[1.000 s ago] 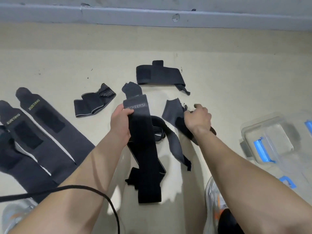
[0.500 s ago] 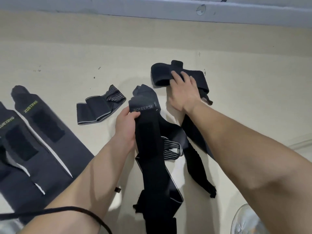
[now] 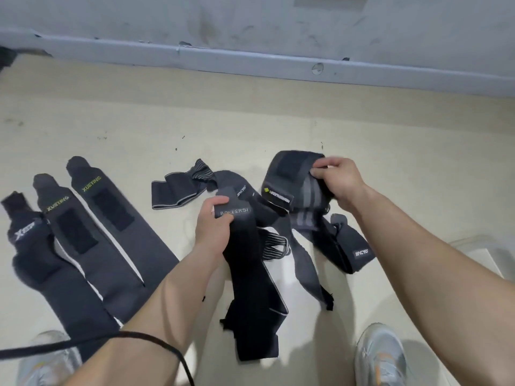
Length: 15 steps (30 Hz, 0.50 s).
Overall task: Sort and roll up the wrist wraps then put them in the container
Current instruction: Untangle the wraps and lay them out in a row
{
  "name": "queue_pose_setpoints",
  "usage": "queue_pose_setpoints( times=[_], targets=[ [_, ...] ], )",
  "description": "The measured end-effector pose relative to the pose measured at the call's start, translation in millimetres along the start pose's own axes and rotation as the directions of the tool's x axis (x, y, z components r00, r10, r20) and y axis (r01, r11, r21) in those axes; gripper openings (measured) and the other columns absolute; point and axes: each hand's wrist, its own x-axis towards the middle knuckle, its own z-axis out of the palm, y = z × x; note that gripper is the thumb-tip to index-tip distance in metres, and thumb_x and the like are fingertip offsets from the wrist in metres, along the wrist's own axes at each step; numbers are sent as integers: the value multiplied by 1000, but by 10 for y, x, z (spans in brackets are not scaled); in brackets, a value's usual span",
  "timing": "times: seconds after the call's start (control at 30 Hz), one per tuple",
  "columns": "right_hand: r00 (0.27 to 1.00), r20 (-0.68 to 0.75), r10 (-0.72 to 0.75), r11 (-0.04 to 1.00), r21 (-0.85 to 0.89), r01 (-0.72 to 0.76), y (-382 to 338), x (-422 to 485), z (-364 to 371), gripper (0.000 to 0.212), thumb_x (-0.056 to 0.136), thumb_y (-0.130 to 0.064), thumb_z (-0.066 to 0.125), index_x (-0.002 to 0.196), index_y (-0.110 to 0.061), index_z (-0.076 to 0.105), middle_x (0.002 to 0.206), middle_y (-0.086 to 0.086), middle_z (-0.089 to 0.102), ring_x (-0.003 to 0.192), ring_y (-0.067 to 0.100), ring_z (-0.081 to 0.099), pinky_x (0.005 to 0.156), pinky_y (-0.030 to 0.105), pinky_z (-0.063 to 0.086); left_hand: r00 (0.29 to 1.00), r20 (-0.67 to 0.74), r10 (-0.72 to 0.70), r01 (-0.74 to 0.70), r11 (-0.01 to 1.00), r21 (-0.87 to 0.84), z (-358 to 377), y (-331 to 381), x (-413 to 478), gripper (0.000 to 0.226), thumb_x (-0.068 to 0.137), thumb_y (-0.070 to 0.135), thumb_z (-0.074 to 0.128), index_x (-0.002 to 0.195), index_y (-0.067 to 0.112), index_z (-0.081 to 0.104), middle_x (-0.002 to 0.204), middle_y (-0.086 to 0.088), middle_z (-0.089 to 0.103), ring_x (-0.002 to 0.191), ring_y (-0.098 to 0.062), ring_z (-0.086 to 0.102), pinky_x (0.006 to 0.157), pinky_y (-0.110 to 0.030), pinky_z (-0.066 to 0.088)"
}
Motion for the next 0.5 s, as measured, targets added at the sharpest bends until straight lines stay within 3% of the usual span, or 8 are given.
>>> queue_pose_setpoints(
  times=[0.13,0.2,0.33,0.43,0.5],
  targets=[
    [958,4,285,953,-105,-283,578,42,-107,54,89,6,67,139,-12,57,126,16,66,111,35,66,100,46,55,1000,9,9,-9,999,47,9,-34,-35,37,94,-1,52,111,29,66,118,6,63,108,-18,61,96,-31,51],
    [947,-3,321,927,-204,-314,806,39,-130,63,88,5,68,145,-13,50,130,18,64,114,36,65,103,48,53,999,32,-3,1,997,72,24,-83,-3,36,94,0,53,110,29,66,115,7,64,109,-19,62,101,-37,51],
    [956,-59,289,832,-479,-281,916,72,-117,57,84,-11,74,135,-14,47,136,16,49,108,34,58,92,35,48,998,36,-45,42,997,67,82,-132,101,33,93,2,53,104,30,68,117,2,67,104,-19,64,94,-36,54],
    [982,-115,148,757,-626,-187,841,189,-107,76,80,-16,76,144,-14,34,145,13,30,128,39,41,97,40,43,997,20,-69,69,997,30,116,-160,162,37,93,7,54,118,35,55,112,1,67,91,-17,64,77,-32,53],
    [999,-50,-10,673,-739,-30,776,295,-99,89,81,-13,72,154,-27,24,157,9,22,138,40,30,104,45,43,998,32,-52,53,999,-2,141,-182,189,47,93,7,56,126,38,43,102,7,67,85,-16,64,73,-31,53]
  ],
)
